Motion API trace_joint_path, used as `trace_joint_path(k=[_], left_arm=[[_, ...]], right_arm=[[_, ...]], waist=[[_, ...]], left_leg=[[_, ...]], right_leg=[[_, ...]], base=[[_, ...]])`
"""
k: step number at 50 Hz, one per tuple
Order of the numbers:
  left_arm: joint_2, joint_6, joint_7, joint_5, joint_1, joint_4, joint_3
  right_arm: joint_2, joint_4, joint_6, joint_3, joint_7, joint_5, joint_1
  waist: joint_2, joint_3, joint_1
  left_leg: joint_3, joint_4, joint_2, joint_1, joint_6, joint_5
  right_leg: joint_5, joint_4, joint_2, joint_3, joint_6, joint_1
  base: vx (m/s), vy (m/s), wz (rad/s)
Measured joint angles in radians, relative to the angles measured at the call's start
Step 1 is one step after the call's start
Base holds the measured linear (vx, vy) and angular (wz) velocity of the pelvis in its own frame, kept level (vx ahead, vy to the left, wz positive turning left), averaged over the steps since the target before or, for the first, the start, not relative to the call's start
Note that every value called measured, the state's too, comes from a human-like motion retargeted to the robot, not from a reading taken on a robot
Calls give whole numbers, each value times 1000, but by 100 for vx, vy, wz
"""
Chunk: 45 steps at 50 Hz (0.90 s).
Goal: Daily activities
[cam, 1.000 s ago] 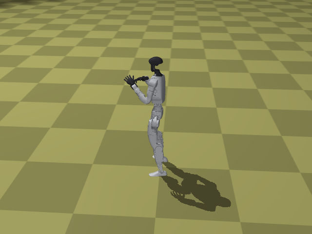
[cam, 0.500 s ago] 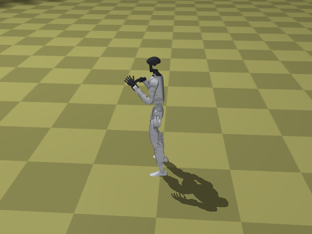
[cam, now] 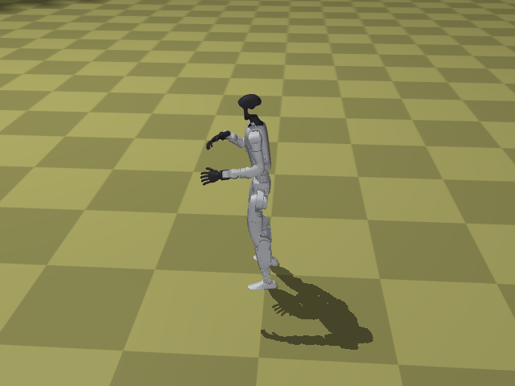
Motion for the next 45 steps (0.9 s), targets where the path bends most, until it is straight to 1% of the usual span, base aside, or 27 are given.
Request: trace_joint_path(k=[5,11,15,20,25,29,33,45], left_arm=[[28,-3,-23,-31,59,146,-12],[41,-8,-112,-77,116,375,-70],[28,-16,-155,-120,109,628,-134],[-18,-14,-181,-169,74,968,-199],[-55,-20,-162,-210,53,1181,-229],[-67,-42,-128,-233,37,1258,-240],[-70,-65,-93,-246,26,1279,-248],[-69,-115,-20,-265,31,1276,-286]], right_arm=[[-15,126,-2,17,-10,81,62],[-20,377,-6,84,-3,180,137],[2,671,-17,168,-15,249,146],[70,1094,-20,276,-41,308,142],[143,1447,-19,329,-93,337,153],[186,1646,-39,330,-158,359,158],[208,1753,-64,311,-229,385,164],[226,1811,-138,264,-418,457,148]], waist=[[-23,3,11],[-58,-3,24],[-80,-17,34],[-97,-33,38],[-101,-45,39],[-100,-51,36],[-99,-56,32],[-90,-76,19]], left_leg=[[3,0,-8,-12,10,-4],[2,2,-21,-26,25,-16],[3,3,-32,-38,31,-25],[-4,6,-43,-53,32,-29],[-20,11,-52,-66,35,-27],[-38,19,-58,-78,40,-25],[-54,22,-64,-86,44,-22],[-79,6,-70,-97,46,-7]], right_leg=[[7,-2,-5,20,12,-17],[7,7,-16,47,30,-40],[0,21,-27,63,43,-62],[-2,37,-39,72,54,-82],[8,40,-46,71,58,-87],[13,43,-50,72,58,-93],[16,45,-53,73,60,-98],[24,18,-49,75,61,-104]], base=[[0,1,-1],[-2,6,-7],[-3,6,-7],[-4,6,4],[0,0,0],[0,0,0],[0,0,0],[0,0,0]])
